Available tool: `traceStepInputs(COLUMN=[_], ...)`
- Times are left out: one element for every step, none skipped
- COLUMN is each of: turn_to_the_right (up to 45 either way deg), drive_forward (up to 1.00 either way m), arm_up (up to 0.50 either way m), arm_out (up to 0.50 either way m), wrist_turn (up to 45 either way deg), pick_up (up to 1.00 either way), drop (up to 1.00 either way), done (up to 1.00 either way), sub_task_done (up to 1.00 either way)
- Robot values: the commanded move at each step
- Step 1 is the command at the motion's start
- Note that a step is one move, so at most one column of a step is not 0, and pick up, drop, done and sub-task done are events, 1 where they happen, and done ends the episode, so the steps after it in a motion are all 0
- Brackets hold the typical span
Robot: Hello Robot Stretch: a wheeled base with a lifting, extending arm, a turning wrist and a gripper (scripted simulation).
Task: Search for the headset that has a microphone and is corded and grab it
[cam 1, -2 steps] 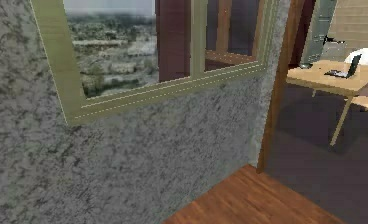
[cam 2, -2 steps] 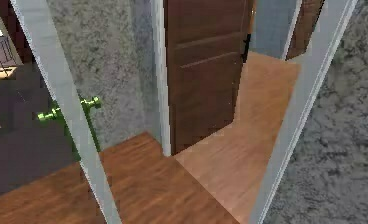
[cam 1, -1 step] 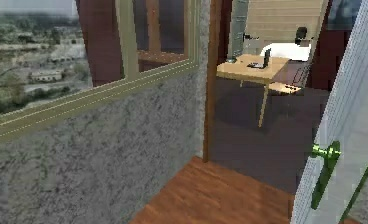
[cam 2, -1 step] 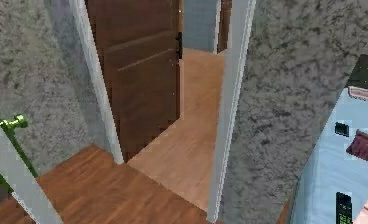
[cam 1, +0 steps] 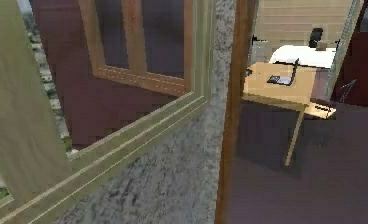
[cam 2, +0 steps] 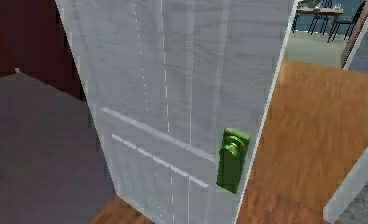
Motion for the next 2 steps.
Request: traceStepInputs(turn_to_the_right=[39.0,0.0], drive_forward=[0.00,0.15], arm_up=[0.00,0.00], arm_out=[0.00,0.00], wrist_turn=[0.0,0.0], pick_up=[0.00,0.00], drop=[0.00,0.00], done=[0.00,0.00], sub_task_done=[0.00,0.00])
